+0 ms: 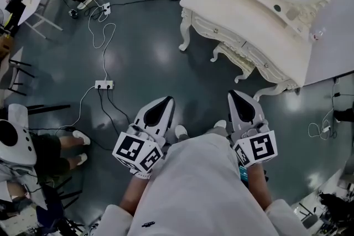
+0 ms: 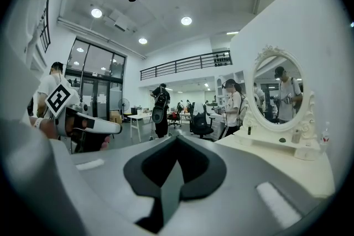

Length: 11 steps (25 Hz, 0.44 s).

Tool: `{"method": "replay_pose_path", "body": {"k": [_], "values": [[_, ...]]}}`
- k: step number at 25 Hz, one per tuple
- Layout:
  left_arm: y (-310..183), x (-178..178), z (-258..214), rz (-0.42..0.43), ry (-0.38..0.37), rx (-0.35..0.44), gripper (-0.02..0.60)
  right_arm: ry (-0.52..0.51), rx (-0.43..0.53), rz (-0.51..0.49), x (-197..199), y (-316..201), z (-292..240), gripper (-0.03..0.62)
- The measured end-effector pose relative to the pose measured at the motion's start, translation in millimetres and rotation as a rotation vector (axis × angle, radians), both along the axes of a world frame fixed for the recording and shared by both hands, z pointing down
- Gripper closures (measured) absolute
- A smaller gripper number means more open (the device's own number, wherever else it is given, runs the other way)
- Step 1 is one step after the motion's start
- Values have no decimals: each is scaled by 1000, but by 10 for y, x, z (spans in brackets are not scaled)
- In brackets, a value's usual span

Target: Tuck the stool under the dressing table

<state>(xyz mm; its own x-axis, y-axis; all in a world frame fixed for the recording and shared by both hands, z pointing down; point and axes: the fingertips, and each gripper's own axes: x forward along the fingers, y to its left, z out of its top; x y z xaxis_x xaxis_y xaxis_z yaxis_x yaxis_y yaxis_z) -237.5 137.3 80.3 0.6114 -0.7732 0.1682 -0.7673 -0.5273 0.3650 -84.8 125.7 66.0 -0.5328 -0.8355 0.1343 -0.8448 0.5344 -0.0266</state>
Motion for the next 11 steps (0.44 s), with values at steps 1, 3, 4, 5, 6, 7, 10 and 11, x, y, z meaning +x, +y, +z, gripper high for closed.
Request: {"method": "replay_pose_path", "body": {"k": [1, 3, 4, 5, 6, 7, 10, 11], "values": [[0, -8, 2, -2, 1, 0, 573, 1, 0, -1, -9, -7, 1, 585], [-1, -15, 17, -4, 2, -3, 573, 0, -2, 2, -10, -26, 3, 585], [-2, -14, 26, -4, 2, -6, 573, -6, -5, 8, 2, -37, 4, 585], [-5, -14, 35, -3, 3, -8, 573, -18, -7, 17, 21, -51, 0, 585], [-12, -16, 38, -4, 4, -8, 573, -33, -7, 27, 43, -67, -10, 585], [-24, -24, 34, -6, 7, -5, 572, -48, -3, 34, 61, -88, -27, 585], [-106, -81, -20, -23, 14, 22, 574, -75, 23, 28, 68, -198, -107, 585], [-141, -106, -44, -31, 16, 33, 572, -80, 34, 21, 60, -242, -137, 585]]}}
